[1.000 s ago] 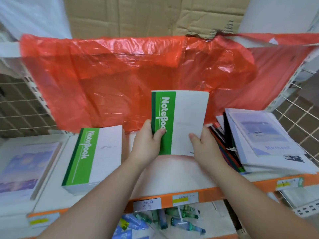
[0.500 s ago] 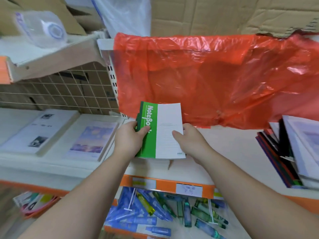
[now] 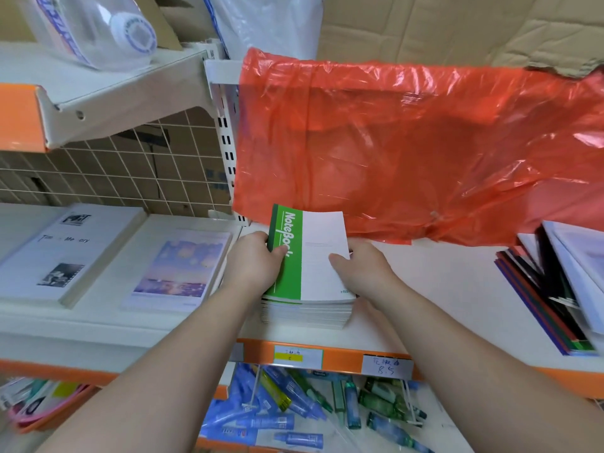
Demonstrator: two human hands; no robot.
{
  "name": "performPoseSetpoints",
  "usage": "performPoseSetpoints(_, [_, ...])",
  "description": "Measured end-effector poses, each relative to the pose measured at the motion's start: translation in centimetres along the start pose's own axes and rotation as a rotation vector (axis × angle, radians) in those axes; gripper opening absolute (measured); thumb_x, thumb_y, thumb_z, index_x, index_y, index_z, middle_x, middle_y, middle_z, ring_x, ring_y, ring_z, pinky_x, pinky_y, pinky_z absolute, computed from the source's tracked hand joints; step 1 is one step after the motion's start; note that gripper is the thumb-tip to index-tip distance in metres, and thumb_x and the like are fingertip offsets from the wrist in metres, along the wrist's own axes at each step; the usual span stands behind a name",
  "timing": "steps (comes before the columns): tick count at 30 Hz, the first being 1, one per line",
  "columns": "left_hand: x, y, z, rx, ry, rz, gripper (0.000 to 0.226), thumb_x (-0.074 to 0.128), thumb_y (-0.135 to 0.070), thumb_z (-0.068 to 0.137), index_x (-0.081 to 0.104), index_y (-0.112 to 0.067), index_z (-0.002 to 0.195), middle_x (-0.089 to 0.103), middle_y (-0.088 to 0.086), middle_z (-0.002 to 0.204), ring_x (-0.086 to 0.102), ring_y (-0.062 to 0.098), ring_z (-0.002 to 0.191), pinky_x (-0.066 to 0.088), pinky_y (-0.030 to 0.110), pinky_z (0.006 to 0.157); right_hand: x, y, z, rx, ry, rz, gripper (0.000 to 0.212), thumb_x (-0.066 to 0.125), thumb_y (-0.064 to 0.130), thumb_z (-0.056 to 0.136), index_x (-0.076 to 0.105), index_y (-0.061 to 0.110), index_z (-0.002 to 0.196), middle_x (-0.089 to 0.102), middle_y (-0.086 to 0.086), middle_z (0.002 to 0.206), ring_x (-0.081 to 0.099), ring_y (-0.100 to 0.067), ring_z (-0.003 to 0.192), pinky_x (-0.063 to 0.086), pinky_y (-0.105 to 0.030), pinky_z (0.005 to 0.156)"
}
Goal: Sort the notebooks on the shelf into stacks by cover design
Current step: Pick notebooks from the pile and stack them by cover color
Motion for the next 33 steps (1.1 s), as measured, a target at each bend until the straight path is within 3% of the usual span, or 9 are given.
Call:
performPoseSetpoints(8, [1.0,0.8,1.0,0.041,0.009,0.074,0.029,0.063,-0.041,0.090,0.064,-0.012,0.093,0.066,0.010,0.091,0.062,0.031,0.085,0.049,0.036,0.068,0.2,0.1,0.1,-0.013,-0.050,-0.108,0.027,0.050,0.032,0.092,0.068,0.019,0.108,0.069,0.000,0.107,0.062,-0.024,0.098,0.050,-0.032,0.081])
performPoseSetpoints(13, [1.6,1.2,1.3,0.031,0.021,0.064,0.031,0.062,-0.045,0.089,0.064,-0.014,0.094,0.064,0.010,0.094,0.061,0.031,0.084,0.042,0.033,0.064,0.3,-0.4,0.4,0.018,-0.064,-0.106,0.030,0.051,0.034,0.091,0.066,0.019,0.111,0.068,-0.001,0.110,0.062,-0.024,0.100,0.051,-0.036,0.086])
performPoseSetpoints(20, [2.0,1.5,1.3,0.016,0.031,0.048,0.030,0.061,-0.043,0.090,0.064,-0.014,0.095,0.062,0.012,0.097,0.060,0.032,0.084,0.039,0.033,0.063,0.8,-1.2,0.7,0.033,-0.060,-0.117,0.031,0.051,0.037,0.090,0.068,0.018,0.108,0.068,-0.002,0.105,0.063,-0.024,0.094,0.052,-0.033,0.080])
performPoseSetpoints(26, [1.9,1.3,0.7,0.007,0.035,0.085,0.033,0.056,-0.040,0.096,0.064,-0.010,0.104,0.050,0.011,0.104,0.057,0.035,0.094,0.045,0.037,0.075,1.3,-2.0,1.1,0.068,-0.034,-0.172,0.038,0.047,0.048,0.086,0.065,0.022,0.106,0.064,-0.007,0.104,0.061,-0.023,0.091,0.050,-0.032,0.077])
performPoseSetpoints(33, [1.9,1.1,0.3,-0.011,0.037,0.096,0.033,0.054,-0.039,0.097,0.064,-0.008,0.103,0.049,0.012,0.105,0.053,0.032,0.086,0.041,0.035,0.072,1.7,-2.3,1.3,0.054,-0.035,-0.174,0.033,0.047,0.042,0.091,0.066,0.019,0.105,0.064,-0.009,0.100,0.059,-0.024,0.095,0.040,-0.028,0.069])
Point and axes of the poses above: each hand's wrist, its own z-axis towards the middle knuckle, its own x-axis out of the palm, y = z × x, the point moved 5 cm from there along z, towards the middle knuckle
